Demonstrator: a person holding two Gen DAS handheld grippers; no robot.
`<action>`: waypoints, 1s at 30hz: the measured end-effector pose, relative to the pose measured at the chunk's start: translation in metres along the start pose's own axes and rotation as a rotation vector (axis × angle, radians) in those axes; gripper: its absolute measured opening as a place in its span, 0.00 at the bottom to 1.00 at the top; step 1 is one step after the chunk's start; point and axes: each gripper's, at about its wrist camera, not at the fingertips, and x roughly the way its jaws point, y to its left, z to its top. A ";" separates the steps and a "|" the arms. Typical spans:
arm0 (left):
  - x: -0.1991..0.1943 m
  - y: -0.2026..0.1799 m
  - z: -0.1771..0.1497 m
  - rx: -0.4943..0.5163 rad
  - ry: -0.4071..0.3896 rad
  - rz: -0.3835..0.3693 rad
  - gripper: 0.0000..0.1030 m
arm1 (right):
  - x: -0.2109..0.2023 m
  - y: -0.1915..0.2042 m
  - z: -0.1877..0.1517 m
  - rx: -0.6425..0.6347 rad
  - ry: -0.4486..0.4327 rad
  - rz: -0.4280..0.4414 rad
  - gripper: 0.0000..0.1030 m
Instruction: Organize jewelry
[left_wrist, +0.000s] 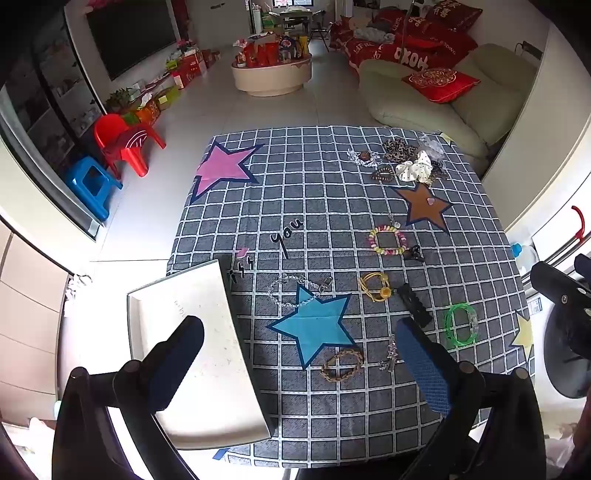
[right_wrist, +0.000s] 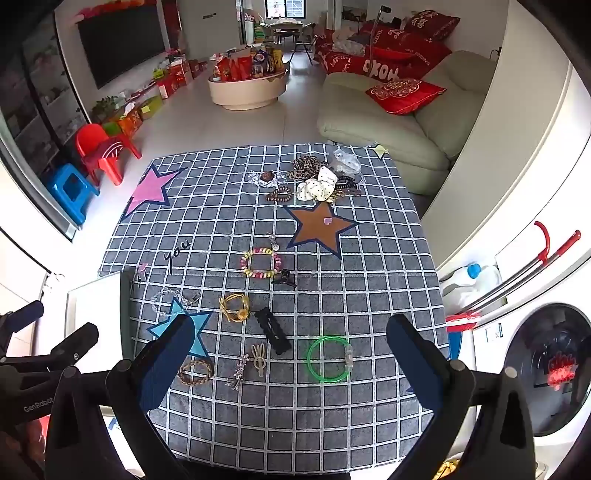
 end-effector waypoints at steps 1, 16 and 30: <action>0.000 0.000 0.000 0.001 -0.001 0.001 1.00 | 0.000 0.000 0.000 0.000 0.001 0.001 1.00; -0.007 0.006 0.002 0.006 -0.005 0.000 1.00 | -0.003 0.001 0.000 0.002 -0.007 0.005 1.00; -0.002 0.003 0.001 0.003 -0.006 0.004 1.00 | -0.003 0.002 0.001 -0.002 -0.009 0.009 1.00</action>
